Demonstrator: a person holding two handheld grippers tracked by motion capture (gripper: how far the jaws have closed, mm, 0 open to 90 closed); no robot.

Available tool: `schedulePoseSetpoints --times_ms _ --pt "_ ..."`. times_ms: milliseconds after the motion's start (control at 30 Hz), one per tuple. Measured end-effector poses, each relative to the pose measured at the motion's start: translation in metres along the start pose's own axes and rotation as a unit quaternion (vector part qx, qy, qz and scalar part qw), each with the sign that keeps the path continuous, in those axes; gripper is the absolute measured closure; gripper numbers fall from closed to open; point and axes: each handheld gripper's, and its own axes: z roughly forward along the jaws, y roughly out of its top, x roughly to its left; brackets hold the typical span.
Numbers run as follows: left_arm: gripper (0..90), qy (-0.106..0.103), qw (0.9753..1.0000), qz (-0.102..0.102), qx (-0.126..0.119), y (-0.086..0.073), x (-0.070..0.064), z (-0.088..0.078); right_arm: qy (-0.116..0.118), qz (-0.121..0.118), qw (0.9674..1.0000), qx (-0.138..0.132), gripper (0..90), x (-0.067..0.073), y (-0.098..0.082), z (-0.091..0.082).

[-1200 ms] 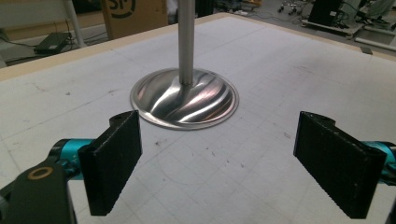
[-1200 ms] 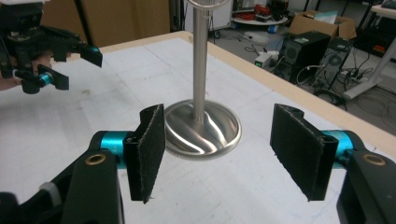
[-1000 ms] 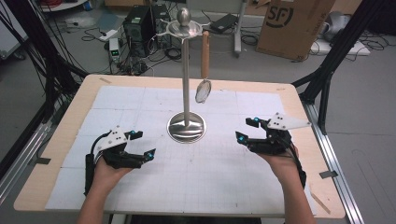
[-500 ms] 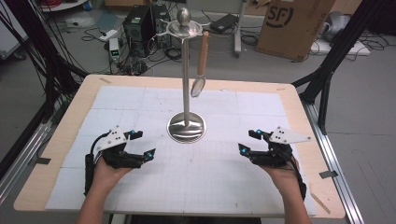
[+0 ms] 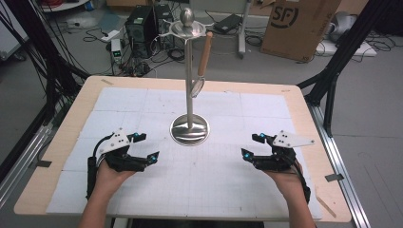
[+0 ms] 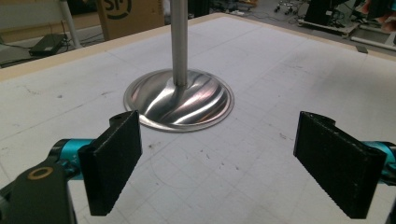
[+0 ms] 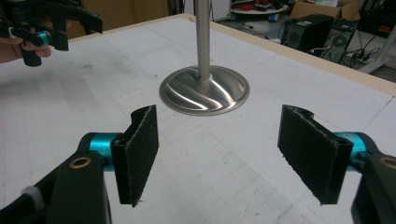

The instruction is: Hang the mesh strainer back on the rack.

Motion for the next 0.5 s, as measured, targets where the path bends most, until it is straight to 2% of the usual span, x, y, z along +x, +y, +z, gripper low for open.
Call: schedulePoseSetpoints --times_ms 267,500 --pt "15.9 -0.003 1.0000 -0.005 -0.005 0.0004 -0.0003 0.0007 -0.007 0.011 0.9999 0.002 24.6 -0.0046 -0.0031 -0.0014" --pt "15.9 -0.009 0.9999 -0.001 -0.004 0.0016 -0.0025 0.0010 -0.015 0.016 0.9997 0.009 23.5 -0.0080 -0.0069 0.0003"
